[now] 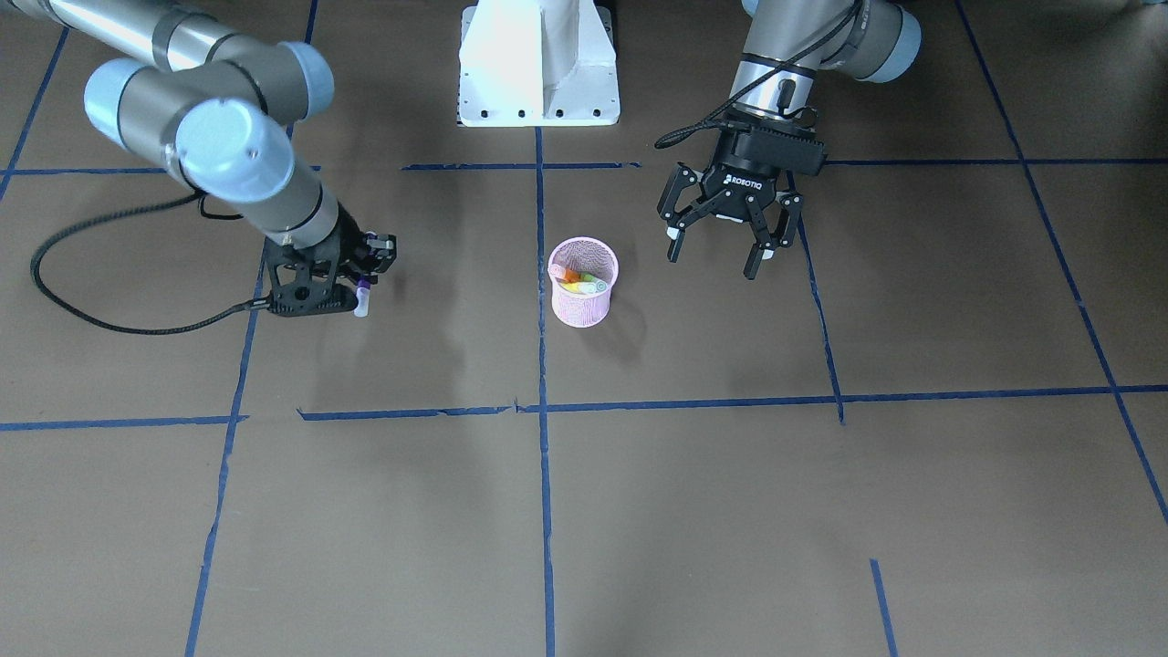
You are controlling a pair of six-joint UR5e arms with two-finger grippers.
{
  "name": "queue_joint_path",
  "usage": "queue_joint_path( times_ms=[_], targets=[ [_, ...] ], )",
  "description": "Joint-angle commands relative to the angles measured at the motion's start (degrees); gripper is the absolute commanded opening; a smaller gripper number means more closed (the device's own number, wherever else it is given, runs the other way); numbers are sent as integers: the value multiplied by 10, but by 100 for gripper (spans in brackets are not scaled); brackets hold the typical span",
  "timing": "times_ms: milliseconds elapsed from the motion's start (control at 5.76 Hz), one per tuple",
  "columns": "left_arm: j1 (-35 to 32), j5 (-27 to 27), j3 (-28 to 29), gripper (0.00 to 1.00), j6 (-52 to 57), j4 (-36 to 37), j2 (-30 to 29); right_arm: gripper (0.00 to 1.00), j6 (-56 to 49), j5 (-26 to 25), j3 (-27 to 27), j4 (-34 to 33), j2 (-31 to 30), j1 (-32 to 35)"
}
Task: Collect pens into pen holder
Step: 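Grasp the purple marker and carry it over the pink cup with the right gripper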
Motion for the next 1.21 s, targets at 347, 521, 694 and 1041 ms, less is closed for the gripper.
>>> queue_joint_path(
  times_ms=[347,521,694,1041],
  targets=[
    [0,-1,-4,100,4,-4,15,0,121,-336,80,85,73,-133],
    [-1,-3,-4,100,6,-43,42,0,122,-435,75,118,76,-179],
    [-4,-3,-3,100,33,-73,58,0,121,-525,74,127,76,-219],
    [-6,-3,0,100,34,-74,58,0,119,-680,42,176,72,-282]
  ],
)
